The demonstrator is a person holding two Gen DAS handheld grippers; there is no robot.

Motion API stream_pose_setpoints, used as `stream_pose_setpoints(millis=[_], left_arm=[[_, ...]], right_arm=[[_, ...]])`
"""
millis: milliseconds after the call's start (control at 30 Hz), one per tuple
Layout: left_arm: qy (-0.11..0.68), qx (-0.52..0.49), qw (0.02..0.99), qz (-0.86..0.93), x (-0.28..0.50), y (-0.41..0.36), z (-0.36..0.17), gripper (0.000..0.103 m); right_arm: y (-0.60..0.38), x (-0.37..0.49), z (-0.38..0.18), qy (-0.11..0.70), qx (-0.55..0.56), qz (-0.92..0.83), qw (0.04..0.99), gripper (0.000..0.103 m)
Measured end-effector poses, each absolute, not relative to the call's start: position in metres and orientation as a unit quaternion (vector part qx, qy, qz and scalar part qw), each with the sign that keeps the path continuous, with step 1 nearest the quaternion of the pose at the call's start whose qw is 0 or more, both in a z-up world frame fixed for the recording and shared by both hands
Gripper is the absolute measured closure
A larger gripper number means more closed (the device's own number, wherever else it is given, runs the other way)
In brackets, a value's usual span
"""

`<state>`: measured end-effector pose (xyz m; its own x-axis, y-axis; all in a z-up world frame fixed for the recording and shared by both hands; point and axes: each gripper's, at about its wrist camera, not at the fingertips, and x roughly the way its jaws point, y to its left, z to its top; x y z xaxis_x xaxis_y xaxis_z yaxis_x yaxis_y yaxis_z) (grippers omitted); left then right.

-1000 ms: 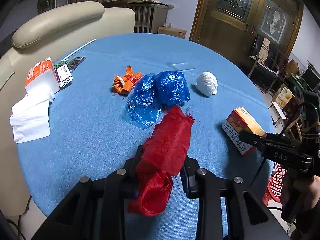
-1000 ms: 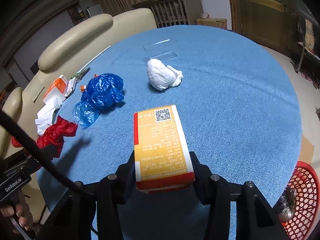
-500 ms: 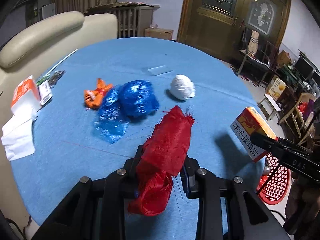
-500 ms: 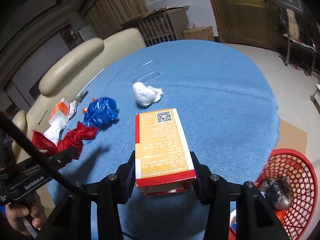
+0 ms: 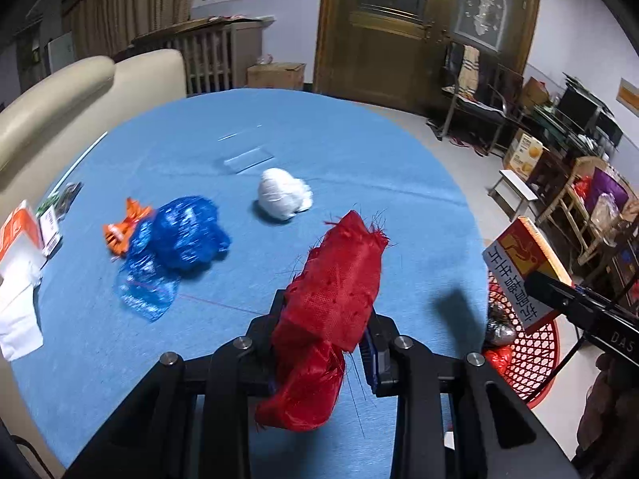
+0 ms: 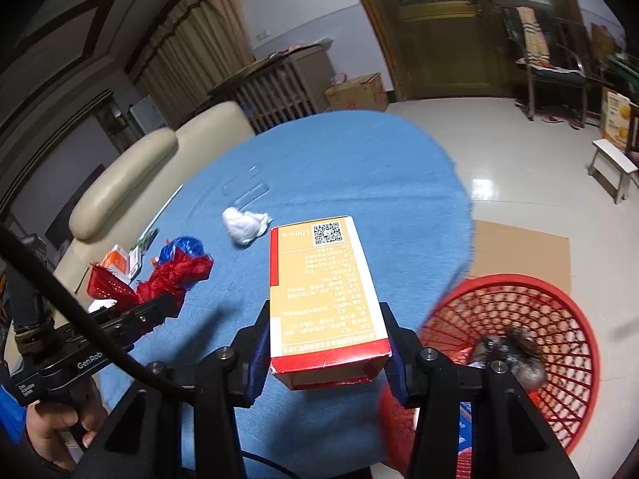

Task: Collect trash
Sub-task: 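Carry the red mesh bag and orange-and-white box toward the red wastebasket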

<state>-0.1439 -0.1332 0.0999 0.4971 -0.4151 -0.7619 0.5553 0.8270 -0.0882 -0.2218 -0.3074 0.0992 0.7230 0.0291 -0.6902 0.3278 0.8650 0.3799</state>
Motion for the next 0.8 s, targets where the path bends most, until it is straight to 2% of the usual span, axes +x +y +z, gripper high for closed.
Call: stream_pose_setpoints(millis=[800], left_arm=[[0.374,0.123,0.822,-0.412,-0.202,-0.238,0.125,0.07]], right_arm=[[-0.394,-0.329,0.116,0.321,0.272,-0.236,0.876,0.052]])
